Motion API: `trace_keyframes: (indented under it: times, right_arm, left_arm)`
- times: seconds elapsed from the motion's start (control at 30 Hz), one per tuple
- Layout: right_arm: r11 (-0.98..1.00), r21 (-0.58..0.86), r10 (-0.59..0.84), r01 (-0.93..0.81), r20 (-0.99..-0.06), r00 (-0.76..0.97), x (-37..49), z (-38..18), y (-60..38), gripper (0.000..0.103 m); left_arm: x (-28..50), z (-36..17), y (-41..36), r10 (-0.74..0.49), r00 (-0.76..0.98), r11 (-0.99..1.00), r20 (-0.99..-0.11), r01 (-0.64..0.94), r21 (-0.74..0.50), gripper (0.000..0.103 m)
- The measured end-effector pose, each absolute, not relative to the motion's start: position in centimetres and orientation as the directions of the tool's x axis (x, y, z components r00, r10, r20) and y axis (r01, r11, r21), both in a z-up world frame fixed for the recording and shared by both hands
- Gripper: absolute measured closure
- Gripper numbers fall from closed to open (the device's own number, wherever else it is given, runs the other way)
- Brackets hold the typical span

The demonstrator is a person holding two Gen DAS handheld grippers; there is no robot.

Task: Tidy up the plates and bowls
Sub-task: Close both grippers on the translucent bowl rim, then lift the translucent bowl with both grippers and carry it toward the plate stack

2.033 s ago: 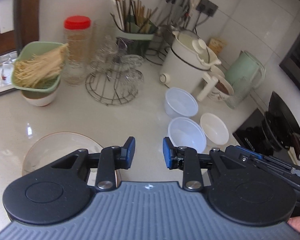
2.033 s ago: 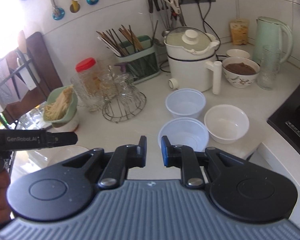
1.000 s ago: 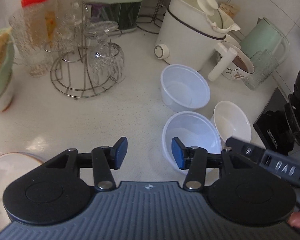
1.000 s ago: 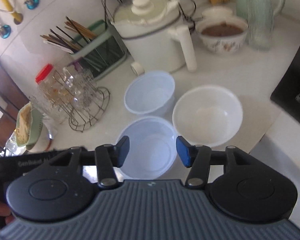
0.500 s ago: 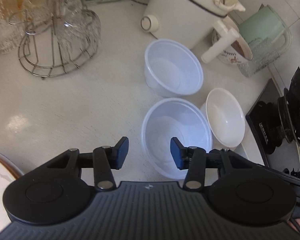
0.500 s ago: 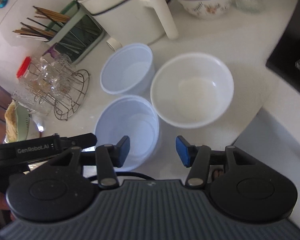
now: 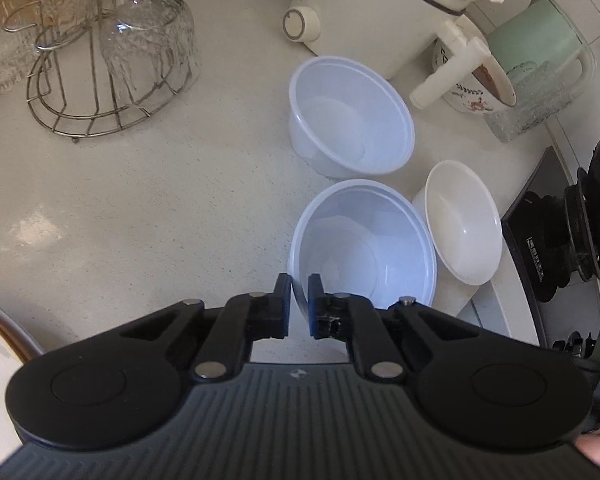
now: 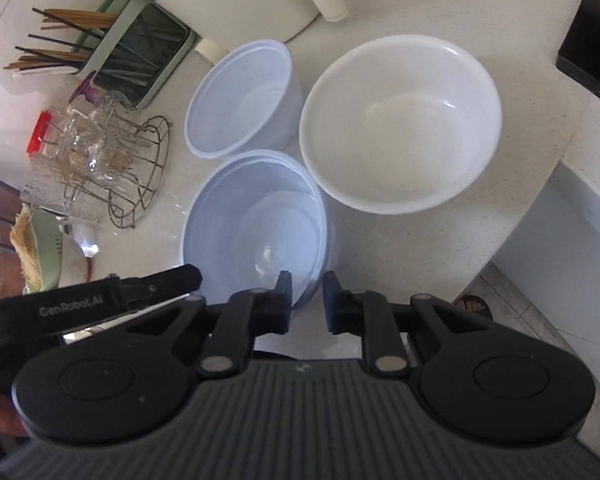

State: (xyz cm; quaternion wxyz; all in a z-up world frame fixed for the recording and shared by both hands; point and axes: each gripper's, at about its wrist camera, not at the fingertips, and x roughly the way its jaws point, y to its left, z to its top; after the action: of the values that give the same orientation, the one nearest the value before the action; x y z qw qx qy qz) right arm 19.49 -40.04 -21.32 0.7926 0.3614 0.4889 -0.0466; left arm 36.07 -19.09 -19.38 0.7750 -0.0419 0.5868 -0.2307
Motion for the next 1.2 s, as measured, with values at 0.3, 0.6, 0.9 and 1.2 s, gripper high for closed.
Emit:
trace_keyframes:
  times: [0.3,0.6,0.9,1.2]
  right_arm:
    - [0.765,0.543,0.327,0.347,-0.790,0.518,20.1,-20.2,-38.3,0.085]
    - [0.806,0.549,0.385,0.221,-0.770,0.508,21.1,-19.5,-34.9,0.085]
    - [0.830,0.532,0.404,0.170,-0.782,0.475,21.9,-19.6,-31.8,0.085]
    - [0.847,0.502,0.387,0.173,-0.807,0.447,22.1,-19.9,-30.2,0.083]
  left_arm:
    - [35.3,-17.5,-16.2,-0.407,0.234,0.901,-0.883,0.259,-0.347,0.094]
    - [33.8,-16.3,-11.7,-0.376,0.289,0.923,-0.880,0.202,-0.328,0.093]
    - [32.8,-16.8,-9.3,-0.322,0.308,0.943,-0.895,0.188,-0.274,0.093]
    - [32.5,-17.5,-8.1,-0.312,0.282,0.945,-0.907,0.192,-0.266,0.092]
